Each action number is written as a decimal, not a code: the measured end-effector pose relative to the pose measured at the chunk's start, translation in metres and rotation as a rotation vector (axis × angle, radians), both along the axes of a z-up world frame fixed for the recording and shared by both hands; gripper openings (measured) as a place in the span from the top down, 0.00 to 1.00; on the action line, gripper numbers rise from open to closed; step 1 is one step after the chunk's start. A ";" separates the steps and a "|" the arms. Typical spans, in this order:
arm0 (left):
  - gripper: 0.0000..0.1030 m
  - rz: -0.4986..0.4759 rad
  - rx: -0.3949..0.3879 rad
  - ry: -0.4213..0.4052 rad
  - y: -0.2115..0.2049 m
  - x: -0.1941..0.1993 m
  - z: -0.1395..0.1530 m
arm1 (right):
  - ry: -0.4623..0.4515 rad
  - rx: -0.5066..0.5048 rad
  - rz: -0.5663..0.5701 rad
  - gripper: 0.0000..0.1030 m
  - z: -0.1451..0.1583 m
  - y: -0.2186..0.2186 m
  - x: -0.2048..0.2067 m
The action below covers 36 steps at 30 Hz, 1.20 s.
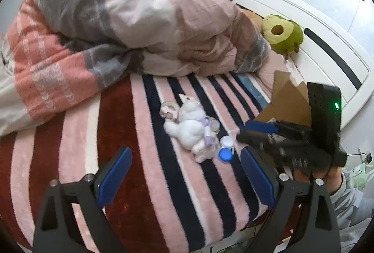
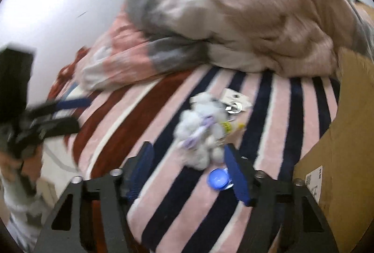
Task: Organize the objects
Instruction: 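Move the right gripper back to the yellow-capped glue bottle, then grasp the yellow-capped glue bottle with the right gripper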
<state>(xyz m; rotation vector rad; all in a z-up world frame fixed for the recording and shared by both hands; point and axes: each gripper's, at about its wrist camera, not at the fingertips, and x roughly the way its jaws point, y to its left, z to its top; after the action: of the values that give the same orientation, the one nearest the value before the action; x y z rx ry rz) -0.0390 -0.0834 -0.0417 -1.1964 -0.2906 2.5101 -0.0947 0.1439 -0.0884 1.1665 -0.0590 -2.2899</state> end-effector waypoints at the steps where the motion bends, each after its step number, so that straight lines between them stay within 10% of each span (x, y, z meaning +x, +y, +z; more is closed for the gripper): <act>1: 0.10 0.003 0.002 -0.009 -0.002 -0.004 -0.005 | -0.003 -0.002 -0.033 0.55 -0.004 0.001 -0.007; 24: 0.10 0.005 0.026 -0.054 -0.012 -0.016 -0.029 | -0.057 0.225 -0.176 0.62 -0.058 0.000 -0.064; 32: 0.10 0.013 0.021 -0.057 -0.017 -0.013 -0.029 | -0.188 0.141 -0.137 0.62 -0.076 -0.005 -0.080; 36: 0.10 0.013 0.017 -0.059 -0.018 -0.012 -0.028 | -0.179 0.134 -0.142 0.82 -0.076 0.000 -0.083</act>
<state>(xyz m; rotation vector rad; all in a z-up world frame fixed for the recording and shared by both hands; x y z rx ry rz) -0.0506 -0.1011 -0.0700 -1.2681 -0.3345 2.4814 -0.1773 0.1436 -0.1645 1.4777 -0.0584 -2.3356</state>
